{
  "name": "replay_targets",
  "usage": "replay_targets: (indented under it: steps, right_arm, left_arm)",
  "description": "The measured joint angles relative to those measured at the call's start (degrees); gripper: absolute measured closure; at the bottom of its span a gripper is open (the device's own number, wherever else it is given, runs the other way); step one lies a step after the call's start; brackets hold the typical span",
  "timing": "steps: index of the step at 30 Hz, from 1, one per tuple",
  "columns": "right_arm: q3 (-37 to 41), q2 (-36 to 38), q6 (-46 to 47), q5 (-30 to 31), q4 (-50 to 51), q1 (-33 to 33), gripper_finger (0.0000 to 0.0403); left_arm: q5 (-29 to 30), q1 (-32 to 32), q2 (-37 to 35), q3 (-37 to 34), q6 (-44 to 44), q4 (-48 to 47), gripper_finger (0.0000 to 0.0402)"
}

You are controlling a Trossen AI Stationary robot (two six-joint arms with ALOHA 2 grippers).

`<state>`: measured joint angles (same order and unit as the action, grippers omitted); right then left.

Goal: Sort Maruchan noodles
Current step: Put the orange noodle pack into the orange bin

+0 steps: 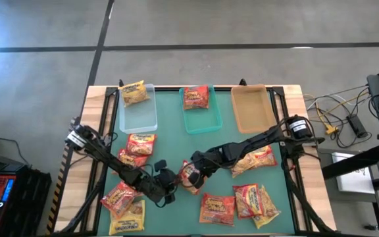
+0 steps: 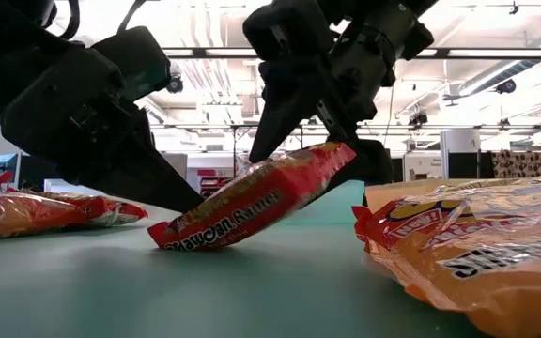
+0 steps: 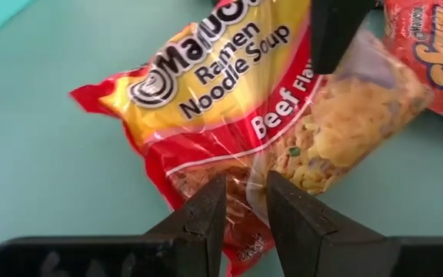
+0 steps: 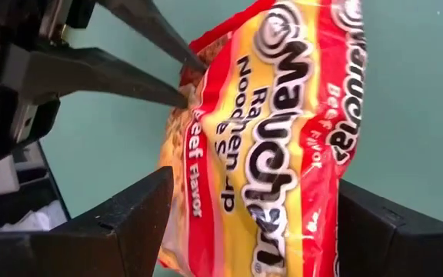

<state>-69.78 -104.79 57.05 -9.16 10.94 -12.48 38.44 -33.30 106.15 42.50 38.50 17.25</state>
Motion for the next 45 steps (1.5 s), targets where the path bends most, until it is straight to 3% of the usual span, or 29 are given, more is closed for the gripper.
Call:
replay_targets:
  steps: [9, 18, 30, 45]
  right_arm:
    - [0.02, 0.0, 1.13, 0.81, -0.04, -1.04, 0.0131]
    - [0.04, 0.0, 4.88, 1.58, -0.02, -1.02, 0.0182]
    - [0.04, 0.0, 6.42, 0.7, -0.13, -1.02, 0.0209]
    - [0.04, 0.0, 5.3, -0.53, -0.31, -1.02, 0.0269]
  left_arm:
    - [1.63, 0.04, 0.04, 0.0, -0.02, 0.35, 0.0325]
    - [1.88, -0.03, 0.04, 0.0, -0.35, 1.33, 0.0325]
    - [1.94, -0.09, -0.08, -0.04, -2.09, 3.32, 0.0325]
    - [3.12, -0.05, -2.96, 0.02, -7.48, 3.72, 0.0325]
